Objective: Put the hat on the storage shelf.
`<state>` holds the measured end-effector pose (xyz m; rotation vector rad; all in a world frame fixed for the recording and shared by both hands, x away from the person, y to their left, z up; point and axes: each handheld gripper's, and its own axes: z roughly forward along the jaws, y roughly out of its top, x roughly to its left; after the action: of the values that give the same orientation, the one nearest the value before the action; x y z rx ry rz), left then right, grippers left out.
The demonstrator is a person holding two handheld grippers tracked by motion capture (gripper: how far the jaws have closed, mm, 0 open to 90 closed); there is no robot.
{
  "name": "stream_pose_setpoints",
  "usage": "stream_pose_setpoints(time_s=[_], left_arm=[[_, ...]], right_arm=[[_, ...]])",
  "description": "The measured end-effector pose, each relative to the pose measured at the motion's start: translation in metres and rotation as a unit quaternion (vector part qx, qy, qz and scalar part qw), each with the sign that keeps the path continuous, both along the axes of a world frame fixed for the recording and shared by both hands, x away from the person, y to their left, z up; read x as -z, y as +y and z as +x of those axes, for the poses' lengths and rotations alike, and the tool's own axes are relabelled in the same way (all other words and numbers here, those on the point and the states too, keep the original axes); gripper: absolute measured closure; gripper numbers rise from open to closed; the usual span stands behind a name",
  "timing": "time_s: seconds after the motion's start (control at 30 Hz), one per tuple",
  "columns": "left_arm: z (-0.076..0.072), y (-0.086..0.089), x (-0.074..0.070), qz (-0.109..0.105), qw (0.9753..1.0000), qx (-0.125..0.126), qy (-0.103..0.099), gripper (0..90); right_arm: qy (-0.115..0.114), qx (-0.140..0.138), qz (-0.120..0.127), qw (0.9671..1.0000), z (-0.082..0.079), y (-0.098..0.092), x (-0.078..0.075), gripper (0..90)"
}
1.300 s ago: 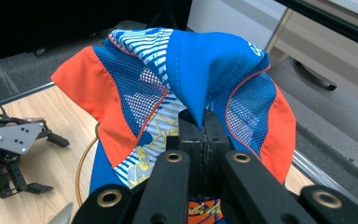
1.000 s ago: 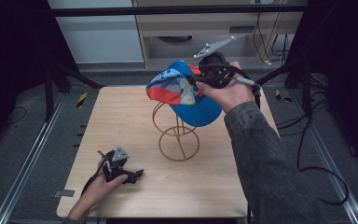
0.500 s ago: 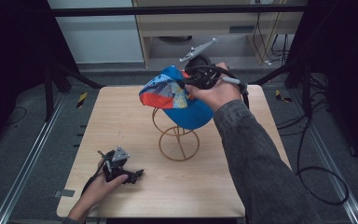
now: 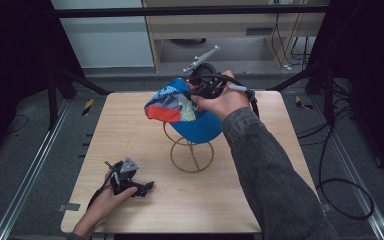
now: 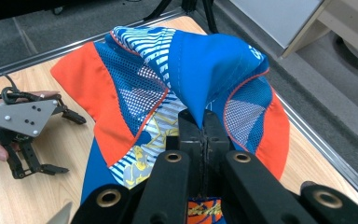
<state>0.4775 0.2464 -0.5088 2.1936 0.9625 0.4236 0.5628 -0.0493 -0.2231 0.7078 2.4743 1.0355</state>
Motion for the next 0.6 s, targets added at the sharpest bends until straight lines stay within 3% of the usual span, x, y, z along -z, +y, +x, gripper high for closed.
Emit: stream_pose_setpoints(time_s=[0.6], left_arm=[[0.0000, 0.0000, 0.0000, 0.000, 1.0000, 0.000, 0.000, 0.0]], right_arm=[[0.008, -0.010, -0.006, 0.9999, -0.0003, 0.0078, 0.0050, 89.0]])
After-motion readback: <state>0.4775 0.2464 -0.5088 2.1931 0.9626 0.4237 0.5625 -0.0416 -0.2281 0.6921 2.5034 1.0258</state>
